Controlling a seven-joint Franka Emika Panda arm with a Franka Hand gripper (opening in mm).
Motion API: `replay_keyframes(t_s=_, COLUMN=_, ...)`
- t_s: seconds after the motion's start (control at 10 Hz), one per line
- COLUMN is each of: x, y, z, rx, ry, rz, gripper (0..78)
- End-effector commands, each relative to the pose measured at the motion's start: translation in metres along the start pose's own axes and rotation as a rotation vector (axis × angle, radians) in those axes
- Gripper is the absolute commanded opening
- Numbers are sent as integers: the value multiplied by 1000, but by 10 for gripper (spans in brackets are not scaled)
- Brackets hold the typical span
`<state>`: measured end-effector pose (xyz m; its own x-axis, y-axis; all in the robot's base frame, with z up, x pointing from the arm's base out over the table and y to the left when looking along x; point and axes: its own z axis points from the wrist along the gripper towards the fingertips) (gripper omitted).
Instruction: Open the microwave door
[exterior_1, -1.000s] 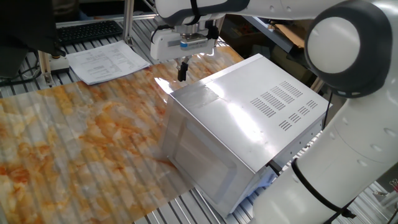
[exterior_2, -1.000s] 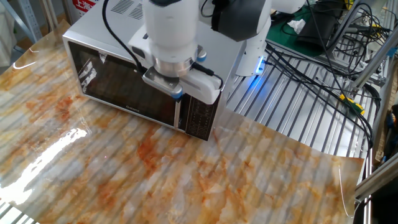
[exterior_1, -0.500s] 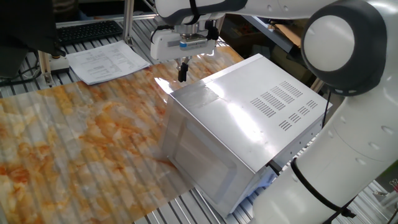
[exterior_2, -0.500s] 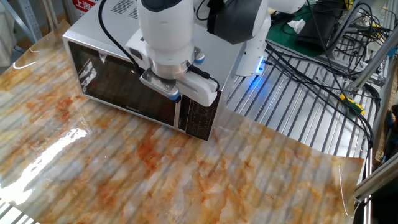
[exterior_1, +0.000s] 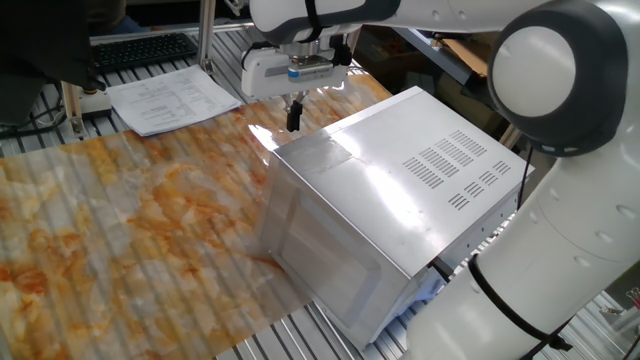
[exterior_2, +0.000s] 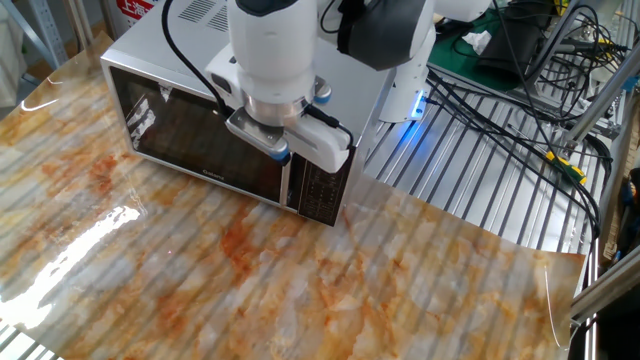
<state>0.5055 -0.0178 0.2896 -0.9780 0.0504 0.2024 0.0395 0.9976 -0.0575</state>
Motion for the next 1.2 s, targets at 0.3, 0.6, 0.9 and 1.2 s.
replay_keyframes(t_s=0.3, x=0, y=0, z=-1, rx=24, ry=47, rz=8, gripper=0)
replay_keyframes(t_s=0.6, x=-1, y=0, z=0, rx=26, ry=54, rz=-9, gripper=0)
replay_keyframes(t_s=0.9, x=-3, y=-1, z=3, rx=34, ry=58, rz=-36, gripper=0)
replay_keyframes(t_s=1.2, x=1, y=0, z=7, rx=38, ry=67, rz=-36, gripper=0)
